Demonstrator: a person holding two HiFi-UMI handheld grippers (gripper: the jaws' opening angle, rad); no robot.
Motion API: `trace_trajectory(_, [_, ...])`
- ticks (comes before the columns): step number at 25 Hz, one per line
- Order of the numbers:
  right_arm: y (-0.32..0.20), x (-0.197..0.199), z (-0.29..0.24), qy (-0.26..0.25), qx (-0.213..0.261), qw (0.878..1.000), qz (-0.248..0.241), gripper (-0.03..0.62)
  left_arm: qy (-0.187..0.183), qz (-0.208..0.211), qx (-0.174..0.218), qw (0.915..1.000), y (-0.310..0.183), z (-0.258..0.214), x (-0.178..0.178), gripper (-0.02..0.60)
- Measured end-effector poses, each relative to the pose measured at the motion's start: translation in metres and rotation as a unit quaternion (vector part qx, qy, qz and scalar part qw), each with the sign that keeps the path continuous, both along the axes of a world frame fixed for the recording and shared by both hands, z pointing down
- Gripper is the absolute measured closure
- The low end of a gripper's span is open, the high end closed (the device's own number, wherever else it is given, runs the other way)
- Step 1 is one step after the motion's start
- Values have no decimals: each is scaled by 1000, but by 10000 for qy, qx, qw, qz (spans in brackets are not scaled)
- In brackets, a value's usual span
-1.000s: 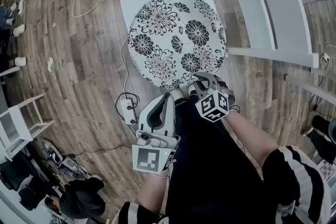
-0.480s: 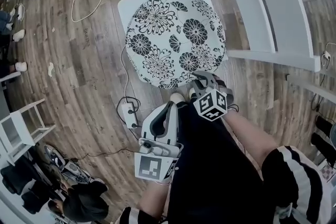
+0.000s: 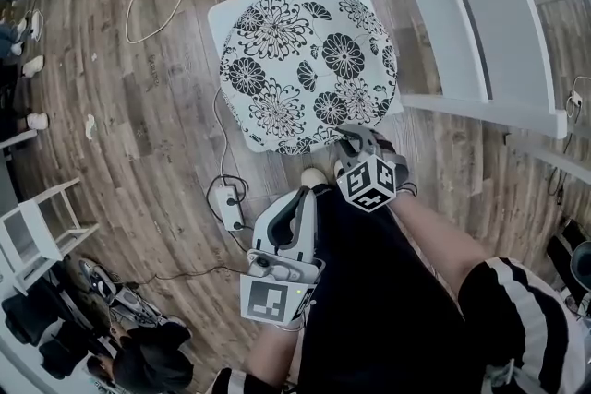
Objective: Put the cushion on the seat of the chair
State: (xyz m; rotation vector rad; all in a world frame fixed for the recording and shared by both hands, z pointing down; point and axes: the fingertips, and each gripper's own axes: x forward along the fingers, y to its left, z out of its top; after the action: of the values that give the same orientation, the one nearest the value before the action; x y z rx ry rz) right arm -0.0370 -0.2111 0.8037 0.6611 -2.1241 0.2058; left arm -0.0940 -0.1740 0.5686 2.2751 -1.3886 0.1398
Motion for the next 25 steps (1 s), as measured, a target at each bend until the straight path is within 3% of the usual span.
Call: trace_trajectory(25, [7,-6,14,79,9,9999,77,554,73,90,14,9999,19,5,0,578])
